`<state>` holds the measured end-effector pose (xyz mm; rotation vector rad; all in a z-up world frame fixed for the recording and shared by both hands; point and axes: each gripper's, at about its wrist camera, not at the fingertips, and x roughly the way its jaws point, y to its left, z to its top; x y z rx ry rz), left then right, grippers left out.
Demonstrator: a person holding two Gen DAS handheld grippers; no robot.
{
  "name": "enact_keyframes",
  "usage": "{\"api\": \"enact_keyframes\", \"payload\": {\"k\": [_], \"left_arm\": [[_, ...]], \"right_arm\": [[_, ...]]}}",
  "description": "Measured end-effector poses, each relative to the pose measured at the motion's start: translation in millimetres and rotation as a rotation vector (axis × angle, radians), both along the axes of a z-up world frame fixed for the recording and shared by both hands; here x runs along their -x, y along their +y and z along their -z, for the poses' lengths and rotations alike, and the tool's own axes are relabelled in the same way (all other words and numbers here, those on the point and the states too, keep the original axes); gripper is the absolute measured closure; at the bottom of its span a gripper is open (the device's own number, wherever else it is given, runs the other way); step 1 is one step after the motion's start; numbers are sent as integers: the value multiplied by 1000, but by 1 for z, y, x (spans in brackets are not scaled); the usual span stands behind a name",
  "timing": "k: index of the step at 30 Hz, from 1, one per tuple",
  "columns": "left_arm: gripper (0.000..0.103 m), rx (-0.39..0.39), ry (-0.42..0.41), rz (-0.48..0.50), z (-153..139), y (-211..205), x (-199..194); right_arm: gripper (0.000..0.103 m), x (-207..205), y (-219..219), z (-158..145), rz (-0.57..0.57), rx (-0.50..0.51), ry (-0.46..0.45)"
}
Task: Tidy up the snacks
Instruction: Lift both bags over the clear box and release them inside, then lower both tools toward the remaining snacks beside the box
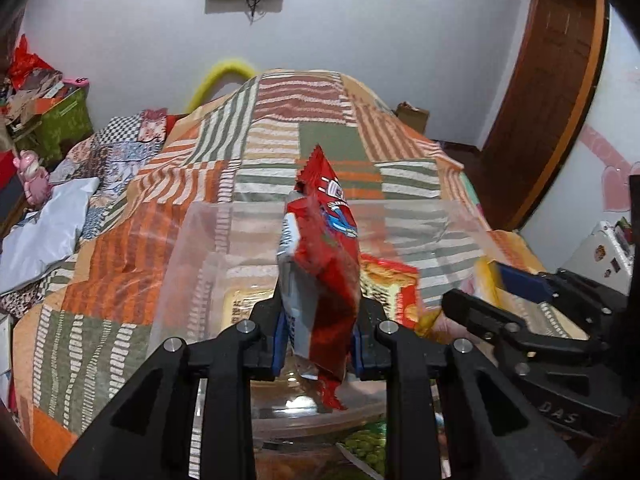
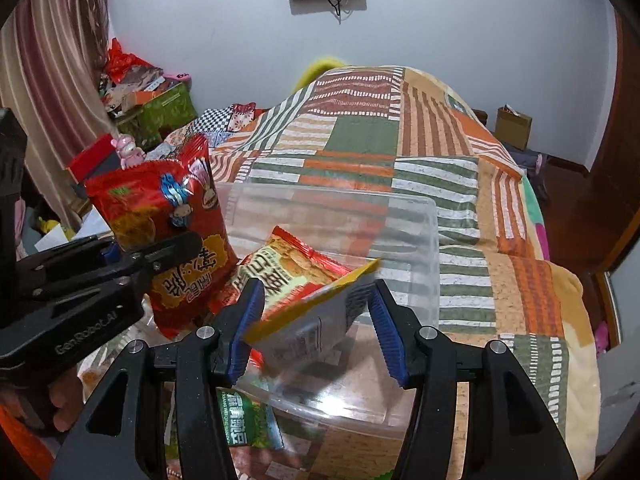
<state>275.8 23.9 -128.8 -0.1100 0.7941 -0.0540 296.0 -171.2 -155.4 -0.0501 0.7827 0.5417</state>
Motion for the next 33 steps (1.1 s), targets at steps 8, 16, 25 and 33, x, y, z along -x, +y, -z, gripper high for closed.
{"api": "enact_keyframes", "payload": {"k": [8, 16, 25, 33], "left_arm": [[53, -28, -26, -13, -10, 1, 12], [44, -38, -48, -11, -28, 1, 37], [34, -36, -68, -12, -48, 4, 76], [26, -46, -45, -4, -48, 7, 106]], "right_arm": [[31, 7, 1, -8, 13, 8, -26], [24, 23, -8, -26, 13, -5, -71], [22, 49, -28, -40, 20, -21, -94], [17, 66, -52, -32, 42, -16, -77]]}}
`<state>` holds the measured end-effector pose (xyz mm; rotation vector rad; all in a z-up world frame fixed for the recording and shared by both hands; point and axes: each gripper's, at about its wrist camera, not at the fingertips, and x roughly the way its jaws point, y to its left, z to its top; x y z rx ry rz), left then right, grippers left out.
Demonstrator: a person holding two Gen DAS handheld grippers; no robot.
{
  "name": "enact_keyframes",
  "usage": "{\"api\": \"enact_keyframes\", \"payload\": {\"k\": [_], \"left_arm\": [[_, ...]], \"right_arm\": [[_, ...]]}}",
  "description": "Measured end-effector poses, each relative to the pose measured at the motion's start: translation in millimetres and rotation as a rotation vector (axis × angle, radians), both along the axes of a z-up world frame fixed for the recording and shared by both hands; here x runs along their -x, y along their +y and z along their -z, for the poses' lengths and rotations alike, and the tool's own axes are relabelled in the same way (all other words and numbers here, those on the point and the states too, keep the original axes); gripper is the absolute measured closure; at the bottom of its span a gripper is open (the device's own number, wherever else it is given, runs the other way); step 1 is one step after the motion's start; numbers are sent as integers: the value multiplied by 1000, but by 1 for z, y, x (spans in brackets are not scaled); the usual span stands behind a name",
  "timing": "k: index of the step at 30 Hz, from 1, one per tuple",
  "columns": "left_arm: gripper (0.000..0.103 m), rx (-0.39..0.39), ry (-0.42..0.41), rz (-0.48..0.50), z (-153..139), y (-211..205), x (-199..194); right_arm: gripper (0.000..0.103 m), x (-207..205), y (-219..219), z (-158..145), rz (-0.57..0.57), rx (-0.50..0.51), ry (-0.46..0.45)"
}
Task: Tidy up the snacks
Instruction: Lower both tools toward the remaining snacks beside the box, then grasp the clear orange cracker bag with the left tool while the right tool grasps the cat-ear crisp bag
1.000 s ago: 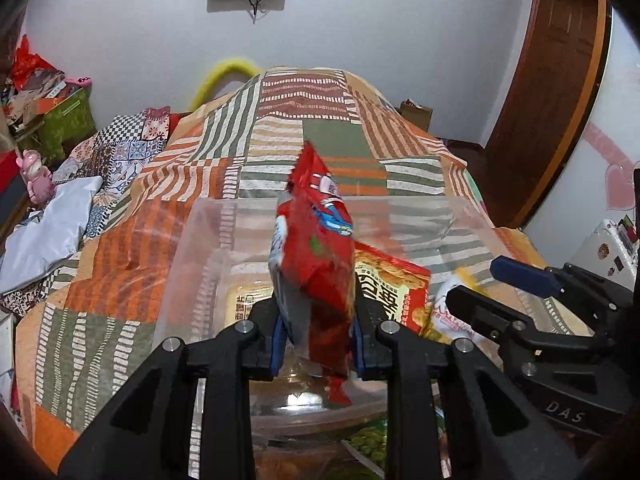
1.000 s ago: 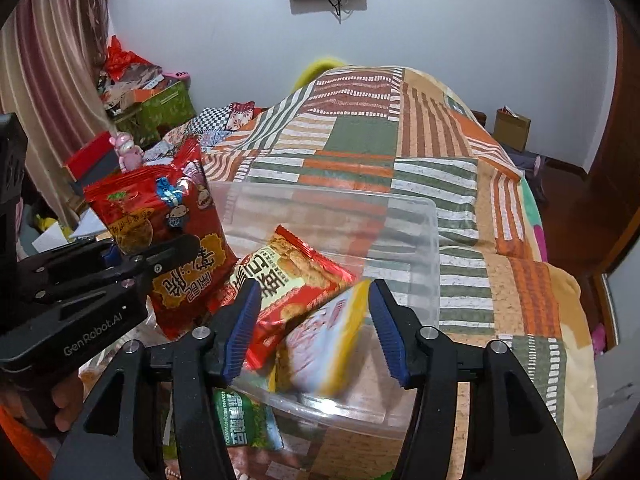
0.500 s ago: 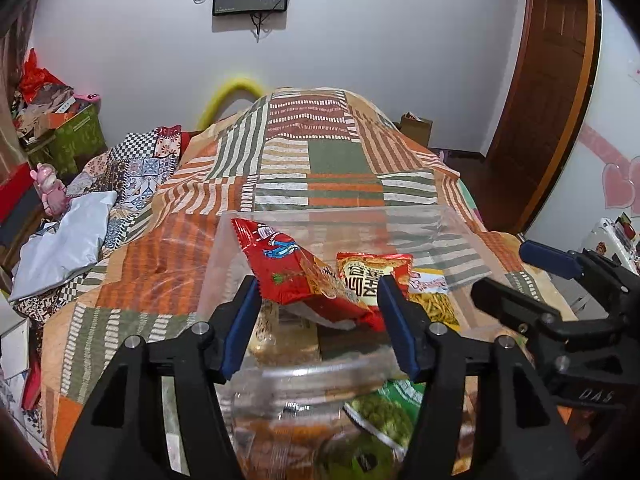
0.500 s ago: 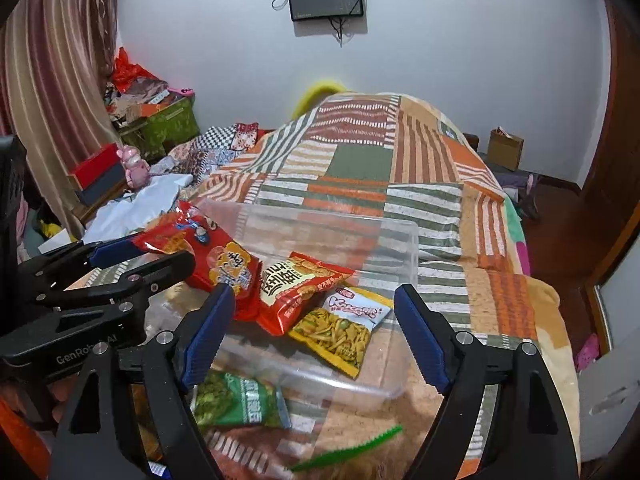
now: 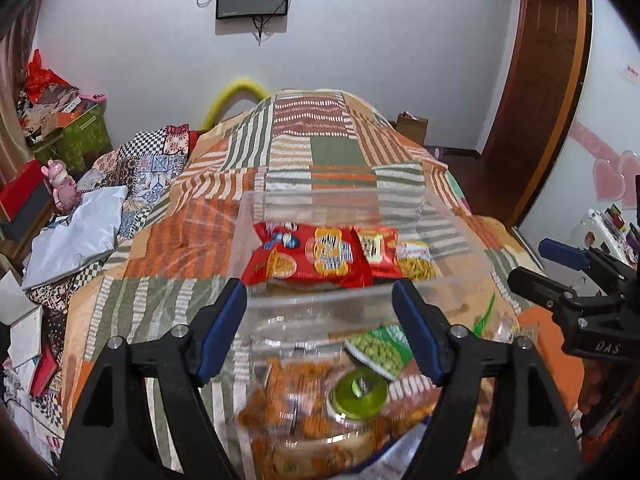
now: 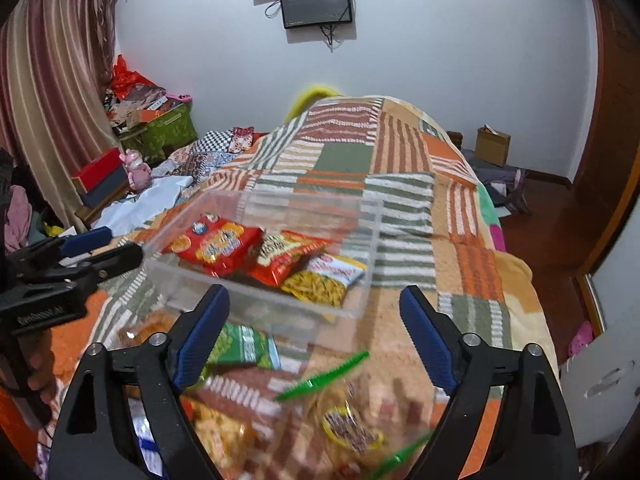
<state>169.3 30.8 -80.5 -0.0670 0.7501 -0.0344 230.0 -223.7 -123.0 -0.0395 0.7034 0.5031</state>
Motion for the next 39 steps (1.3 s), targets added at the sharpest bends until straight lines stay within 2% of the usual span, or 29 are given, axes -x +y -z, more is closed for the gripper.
{"api": "enact_keyframes", "payload": {"k": [3, 15, 21, 25, 28, 30, 32, 39], "left_arm": [[23, -13, 14, -7, 7, 1, 9], [23, -7, 161, -23, 61, 16, 21], [23, -6, 206, -12, 83, 18, 22], [28, -7, 211, -17, 89, 18, 21], [31, -4, 208, -18, 92, 18, 20], [32, -4, 208, -21, 93, 17, 19], [33, -11, 208, -21, 94, 16, 18], [40, -21, 197, -18, 95, 15, 19]], "right_arm": [[16, 5, -8, 11, 8, 15, 27], [16, 12, -25, 66, -1, 51, 185], [16, 17, -24, 78, -15, 96, 195], [17, 22, -22, 84, -28, 125, 196], [28, 23, -24, 86, -13, 131, 188], [41, 22, -26, 86, -7, 118, 191], [48, 20, -28, 86, -9, 93, 203], [61, 23, -28, 84, -19, 49, 201]]}}
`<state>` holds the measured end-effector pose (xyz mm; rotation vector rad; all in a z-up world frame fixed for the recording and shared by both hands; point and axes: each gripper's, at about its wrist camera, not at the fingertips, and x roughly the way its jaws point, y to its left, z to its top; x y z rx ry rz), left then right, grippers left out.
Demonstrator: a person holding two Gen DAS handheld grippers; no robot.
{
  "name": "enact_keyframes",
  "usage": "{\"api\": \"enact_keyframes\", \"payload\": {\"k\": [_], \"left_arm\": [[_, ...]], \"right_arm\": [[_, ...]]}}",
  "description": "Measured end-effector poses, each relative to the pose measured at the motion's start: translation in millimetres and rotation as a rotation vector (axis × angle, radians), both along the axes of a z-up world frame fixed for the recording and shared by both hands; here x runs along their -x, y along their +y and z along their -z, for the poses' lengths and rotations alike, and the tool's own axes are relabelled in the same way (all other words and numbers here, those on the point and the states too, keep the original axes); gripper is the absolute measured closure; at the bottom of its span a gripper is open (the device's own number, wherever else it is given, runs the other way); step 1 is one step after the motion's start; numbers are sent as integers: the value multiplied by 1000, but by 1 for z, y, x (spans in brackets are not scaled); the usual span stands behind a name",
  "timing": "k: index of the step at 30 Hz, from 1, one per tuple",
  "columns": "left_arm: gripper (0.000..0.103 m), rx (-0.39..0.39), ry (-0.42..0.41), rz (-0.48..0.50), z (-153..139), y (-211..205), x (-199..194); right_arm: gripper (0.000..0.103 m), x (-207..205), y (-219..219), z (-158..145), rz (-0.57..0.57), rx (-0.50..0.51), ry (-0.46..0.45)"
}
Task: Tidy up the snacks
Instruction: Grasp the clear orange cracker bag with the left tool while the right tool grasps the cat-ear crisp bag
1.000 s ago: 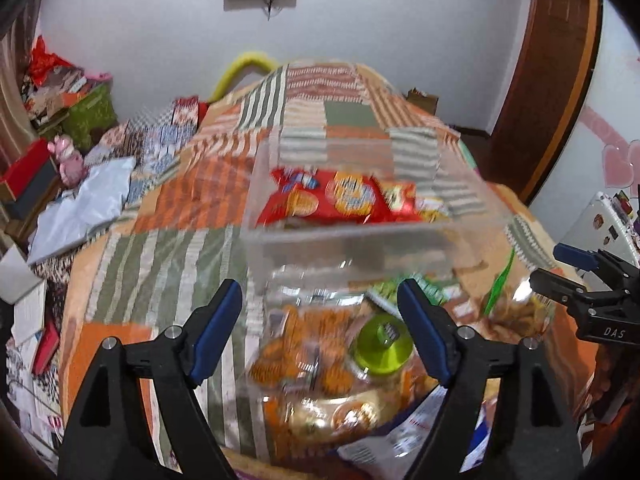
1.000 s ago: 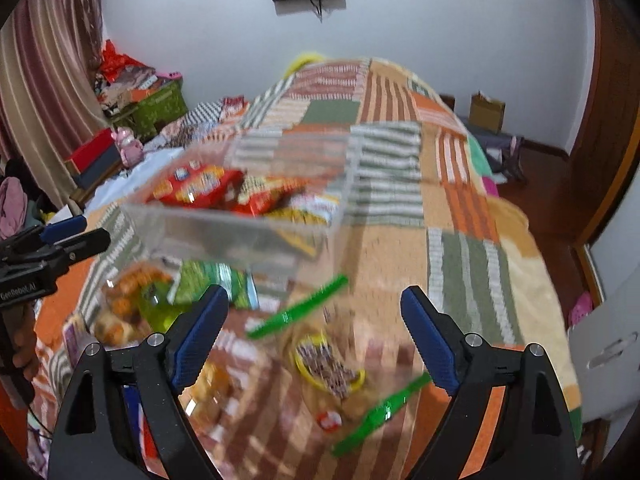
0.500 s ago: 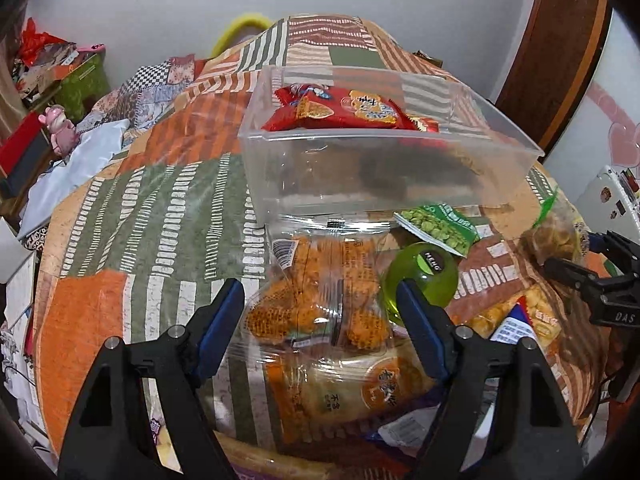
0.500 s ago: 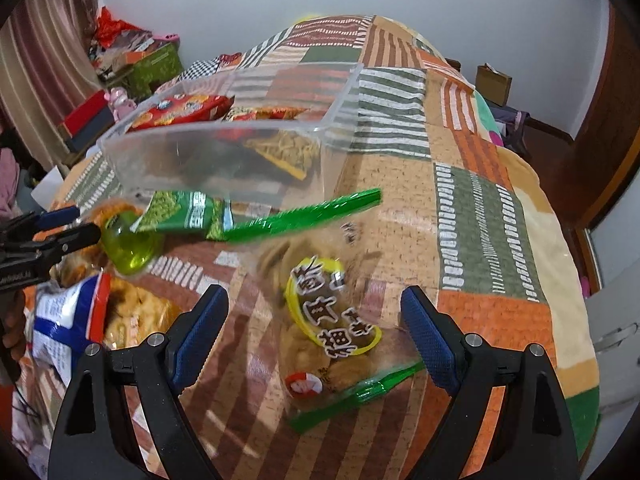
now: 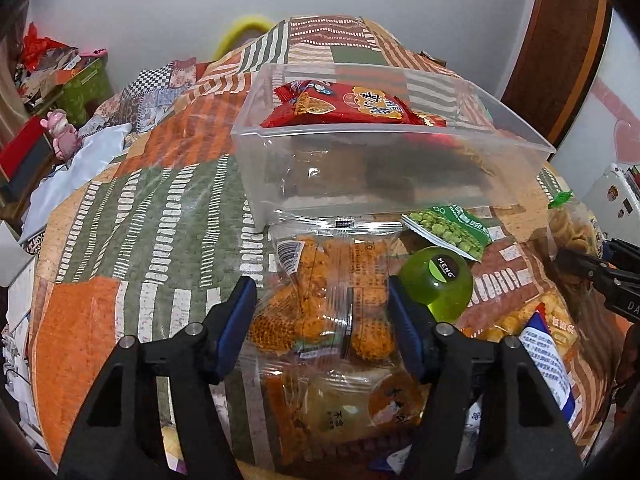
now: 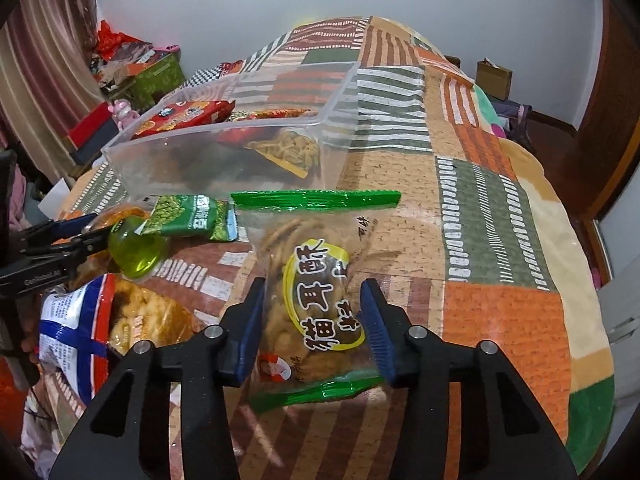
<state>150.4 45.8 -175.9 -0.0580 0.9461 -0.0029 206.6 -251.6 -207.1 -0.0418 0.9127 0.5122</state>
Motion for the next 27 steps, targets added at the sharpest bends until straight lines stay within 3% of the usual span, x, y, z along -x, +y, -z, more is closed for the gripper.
{"api": "enact_keyframes", "payload": {"k": [8, 18, 27], "left_arm": [[42, 9, -40, 2, -12, 5, 17], [42, 45, -151, -30, -58, 14, 38], [42, 63, -246, -21, -91, 10, 34]], "right_arm": [[65, 8, -4, -11, 5, -57, -11], [65, 10, 0, -39, 3, -114, -65], [65, -1, 18, -64, -24, -162, -128]]}}
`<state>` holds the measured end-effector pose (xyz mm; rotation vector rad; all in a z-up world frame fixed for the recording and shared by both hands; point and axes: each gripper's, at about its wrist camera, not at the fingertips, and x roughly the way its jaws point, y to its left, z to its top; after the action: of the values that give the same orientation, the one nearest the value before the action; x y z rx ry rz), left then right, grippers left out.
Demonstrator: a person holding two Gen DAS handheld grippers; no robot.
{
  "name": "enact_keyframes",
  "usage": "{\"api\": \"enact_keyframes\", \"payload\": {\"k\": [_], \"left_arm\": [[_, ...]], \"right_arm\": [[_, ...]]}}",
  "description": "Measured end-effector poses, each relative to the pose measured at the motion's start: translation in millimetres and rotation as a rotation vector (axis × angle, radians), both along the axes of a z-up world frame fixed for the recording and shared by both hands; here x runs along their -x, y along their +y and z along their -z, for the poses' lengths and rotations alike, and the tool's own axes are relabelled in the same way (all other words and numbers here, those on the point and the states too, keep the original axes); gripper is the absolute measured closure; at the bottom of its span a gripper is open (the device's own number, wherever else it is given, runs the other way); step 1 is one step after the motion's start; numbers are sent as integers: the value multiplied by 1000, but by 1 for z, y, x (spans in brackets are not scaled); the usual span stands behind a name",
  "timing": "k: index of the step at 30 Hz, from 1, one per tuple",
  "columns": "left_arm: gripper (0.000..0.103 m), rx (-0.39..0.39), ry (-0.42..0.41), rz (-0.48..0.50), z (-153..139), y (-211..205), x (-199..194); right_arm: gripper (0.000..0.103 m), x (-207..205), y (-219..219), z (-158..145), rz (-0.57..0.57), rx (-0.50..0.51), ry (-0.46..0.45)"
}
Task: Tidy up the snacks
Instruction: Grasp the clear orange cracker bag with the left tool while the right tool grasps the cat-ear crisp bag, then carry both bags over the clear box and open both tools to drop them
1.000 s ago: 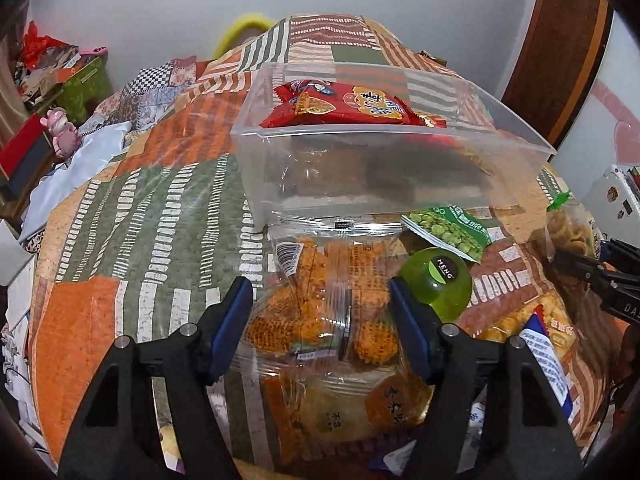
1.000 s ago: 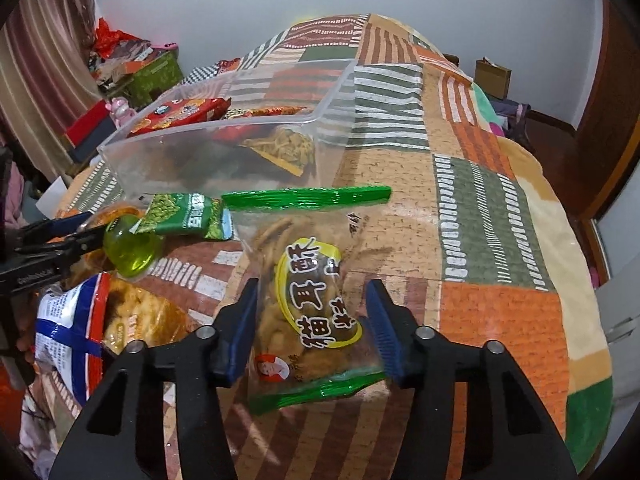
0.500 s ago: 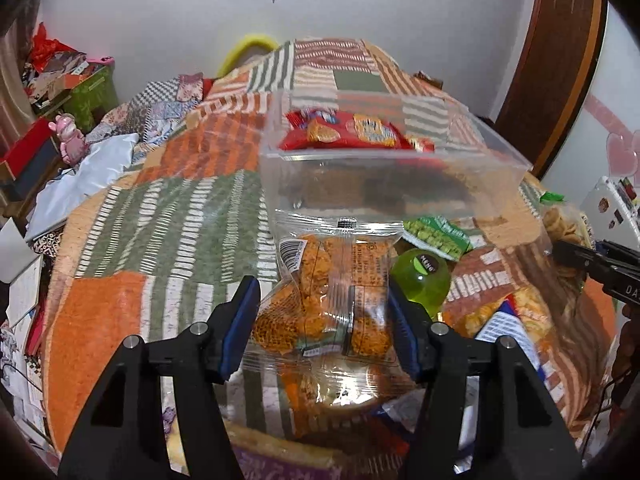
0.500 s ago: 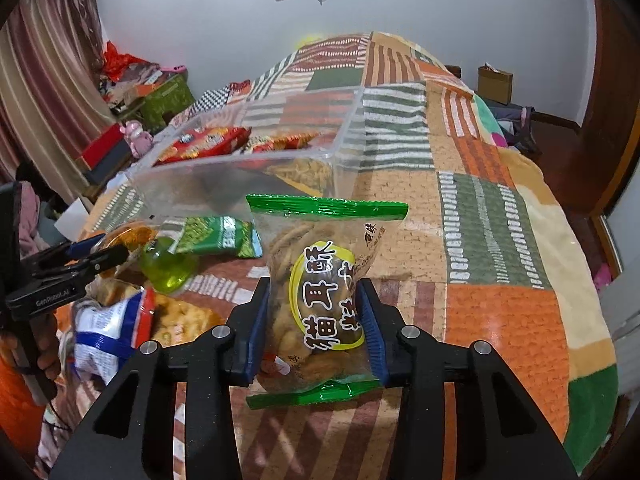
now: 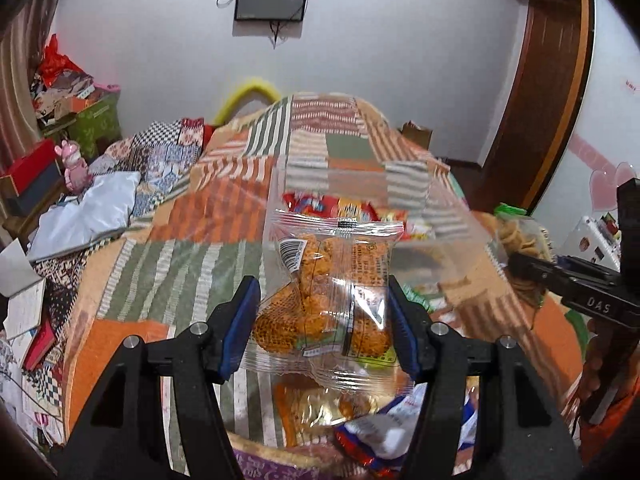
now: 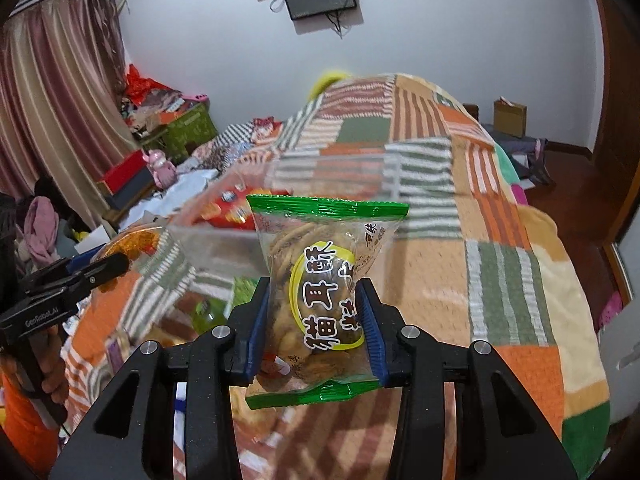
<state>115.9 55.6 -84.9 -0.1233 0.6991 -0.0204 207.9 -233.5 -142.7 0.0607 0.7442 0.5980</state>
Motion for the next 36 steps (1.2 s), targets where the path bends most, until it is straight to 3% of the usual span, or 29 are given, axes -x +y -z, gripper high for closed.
{"api": "enact_keyframes", "payload": {"k": [16, 36], "left_arm": [[42, 21, -47, 45, -15, -11, -62], [42, 12, 16, 128, 17, -50, -131]], "right_arm": [[65, -46, 35, -22, -18, -22, -65], [65, -93, 56, 9, -1, 67, -18]]}}
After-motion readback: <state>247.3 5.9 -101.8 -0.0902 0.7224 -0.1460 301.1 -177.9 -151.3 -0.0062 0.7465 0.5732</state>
